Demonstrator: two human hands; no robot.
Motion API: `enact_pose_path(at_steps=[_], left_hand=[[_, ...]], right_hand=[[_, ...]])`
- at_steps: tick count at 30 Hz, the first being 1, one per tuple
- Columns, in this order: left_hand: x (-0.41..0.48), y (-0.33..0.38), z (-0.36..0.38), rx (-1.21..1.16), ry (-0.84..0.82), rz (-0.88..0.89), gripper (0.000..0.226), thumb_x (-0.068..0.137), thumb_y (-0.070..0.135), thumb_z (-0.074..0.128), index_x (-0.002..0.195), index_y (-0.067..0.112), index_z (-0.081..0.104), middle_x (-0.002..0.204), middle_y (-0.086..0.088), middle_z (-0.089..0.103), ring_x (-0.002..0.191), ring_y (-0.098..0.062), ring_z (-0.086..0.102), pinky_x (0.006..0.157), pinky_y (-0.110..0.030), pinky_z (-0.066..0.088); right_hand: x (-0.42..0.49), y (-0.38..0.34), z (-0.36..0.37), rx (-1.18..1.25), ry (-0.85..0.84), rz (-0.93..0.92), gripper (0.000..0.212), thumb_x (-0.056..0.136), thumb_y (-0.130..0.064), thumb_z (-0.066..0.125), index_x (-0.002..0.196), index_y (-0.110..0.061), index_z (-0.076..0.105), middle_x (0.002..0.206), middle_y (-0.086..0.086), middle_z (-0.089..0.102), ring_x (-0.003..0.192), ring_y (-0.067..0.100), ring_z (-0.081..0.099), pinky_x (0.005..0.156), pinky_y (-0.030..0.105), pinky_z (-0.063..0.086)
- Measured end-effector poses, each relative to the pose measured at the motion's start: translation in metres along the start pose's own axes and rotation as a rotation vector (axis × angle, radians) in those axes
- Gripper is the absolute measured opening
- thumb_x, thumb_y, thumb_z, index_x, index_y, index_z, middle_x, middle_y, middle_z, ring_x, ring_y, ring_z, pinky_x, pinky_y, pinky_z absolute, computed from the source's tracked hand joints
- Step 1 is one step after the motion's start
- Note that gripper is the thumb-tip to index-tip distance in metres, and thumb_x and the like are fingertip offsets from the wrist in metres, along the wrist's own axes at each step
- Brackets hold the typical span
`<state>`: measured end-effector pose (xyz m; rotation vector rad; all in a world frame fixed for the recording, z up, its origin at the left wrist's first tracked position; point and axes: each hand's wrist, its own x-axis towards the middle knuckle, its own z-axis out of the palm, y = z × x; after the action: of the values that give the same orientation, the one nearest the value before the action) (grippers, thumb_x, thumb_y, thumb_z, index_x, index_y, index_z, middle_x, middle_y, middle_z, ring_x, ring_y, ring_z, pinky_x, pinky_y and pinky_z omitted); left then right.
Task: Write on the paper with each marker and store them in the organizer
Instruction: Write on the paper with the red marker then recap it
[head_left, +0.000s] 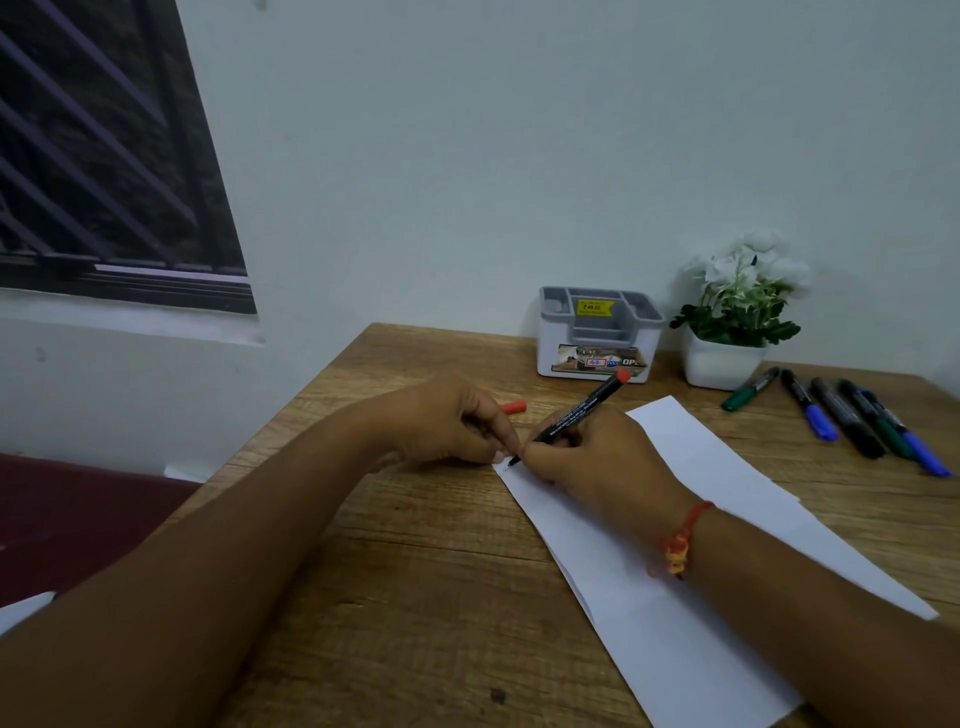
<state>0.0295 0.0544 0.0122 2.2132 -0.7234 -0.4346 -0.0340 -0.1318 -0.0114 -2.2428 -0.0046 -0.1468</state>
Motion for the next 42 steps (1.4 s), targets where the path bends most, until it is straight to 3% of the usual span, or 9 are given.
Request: enact_pose_path(at_steps=[3, 8, 12, 16, 21, 26, 32, 37, 42], left_hand=[[-0.0006, 0.0014, 0.0002, -0.023, -0.01, -0.005, 0.019, 0.084, 0.006, 0.072, 0.094, 0.02, 0.078, 0.089, 0.003, 0.074, 0.081, -0.01, 0.065, 0.076, -0.024, 0.052], [-0.0011, 0.0012, 0.0, -0.023, -0.016, -0.008, 0.018, 0.084, 0.006, 0.071, 0.096, 0.019, 0.078, 0.085, 0.007, 0.073, 0.077, -0.003, 0.062, 0.073, -0.02, 0.048], [-0.0001, 0.0011, -0.0001, -0.014, -0.01, -0.005, 0.019, 0.084, 0.006, 0.072, 0.095, 0.021, 0.078, 0.088, 0.008, 0.075, 0.084, -0.007, 0.065, 0.083, -0.025, 0.053], [-0.0002, 0.0005, 0.0003, -0.013, -0.002, 0.004, 0.02, 0.084, 0.006, 0.071, 0.094, 0.021, 0.078, 0.092, 0.002, 0.075, 0.082, -0.012, 0.064, 0.083, -0.031, 0.053], [-0.0004, 0.0004, 0.0002, -0.006, -0.003, -0.005, 0.02, 0.084, 0.008, 0.071, 0.094, 0.023, 0.078, 0.093, 0.003, 0.075, 0.086, -0.015, 0.065, 0.087, -0.036, 0.054], [0.0, -0.0001, 0.0001, -0.022, -0.01, -0.008, 0.019, 0.084, 0.006, 0.072, 0.094, 0.021, 0.078, 0.091, 0.006, 0.075, 0.082, -0.008, 0.065, 0.08, -0.023, 0.053], [0.0006, -0.0016, 0.0002, -0.047, -0.014, -0.002, 0.021, 0.083, 0.002, 0.071, 0.097, 0.018, 0.077, 0.095, -0.003, 0.074, 0.086, -0.012, 0.066, 0.085, -0.028, 0.054], [0.0017, -0.0028, -0.0002, -0.059, -0.024, -0.003, 0.026, 0.083, -0.002, 0.07, 0.103, 0.015, 0.072, 0.1, -0.011, 0.071, 0.086, -0.014, 0.066, 0.086, -0.03, 0.055], [0.0024, -0.0036, 0.0001, -0.074, -0.03, -0.018, 0.026, 0.083, -0.001, 0.07, 0.104, 0.015, 0.071, 0.094, -0.006, 0.071, 0.082, -0.01, 0.067, 0.084, -0.028, 0.054]], right_hand=[[-0.0007, -0.0017, -0.0007, -0.011, -0.006, 0.019, 0.026, 0.076, -0.041, 0.073, 0.086, -0.017, 0.077, 0.075, 0.0, 0.072, 0.077, 0.014, 0.067, 0.066, 0.034, 0.053], [-0.0018, -0.0008, 0.0, -0.026, 0.007, 0.028, 0.029, 0.076, -0.042, 0.072, 0.084, -0.015, 0.076, 0.071, 0.0, 0.069, 0.071, 0.011, 0.063, 0.061, 0.029, 0.047], [-0.0004, -0.0001, 0.0014, -0.044, 0.035, 0.029, 0.029, 0.078, -0.042, 0.072, 0.086, -0.014, 0.075, 0.075, 0.004, 0.07, 0.074, 0.015, 0.064, 0.062, 0.032, 0.049], [-0.0003, -0.0002, 0.0, -0.029, 0.042, 0.031, 0.025, 0.079, -0.037, 0.073, 0.084, -0.013, 0.076, 0.076, 0.005, 0.072, 0.078, 0.018, 0.069, 0.068, 0.038, 0.056], [-0.0015, -0.0006, -0.0004, -0.016, 0.055, 0.05, 0.023, 0.08, -0.037, 0.073, 0.078, -0.014, 0.074, 0.067, 0.0, 0.068, 0.069, 0.011, 0.063, 0.057, 0.025, 0.045], [-0.0022, -0.0026, -0.0003, -0.039, 0.02, 0.053, 0.022, 0.08, -0.038, 0.073, 0.084, -0.017, 0.075, 0.074, 0.0, 0.07, 0.075, 0.012, 0.065, 0.062, 0.028, 0.049], [-0.0018, -0.0014, -0.0009, -0.031, 0.031, 0.052, 0.02, 0.081, -0.036, 0.072, 0.087, -0.017, 0.075, 0.077, 0.001, 0.072, 0.078, 0.015, 0.068, 0.065, 0.03, 0.052], [-0.0001, -0.0015, -0.0011, -0.039, 0.03, 0.05, 0.024, 0.079, -0.034, 0.071, 0.088, -0.013, 0.076, 0.08, 0.006, 0.074, 0.081, 0.019, 0.07, 0.075, 0.042, 0.058], [0.0008, 0.0004, -0.0012, -0.031, 0.036, 0.061, 0.021, 0.08, -0.034, 0.071, 0.089, -0.015, 0.075, 0.08, 0.004, 0.072, 0.08, 0.016, 0.068, 0.065, 0.031, 0.052]])
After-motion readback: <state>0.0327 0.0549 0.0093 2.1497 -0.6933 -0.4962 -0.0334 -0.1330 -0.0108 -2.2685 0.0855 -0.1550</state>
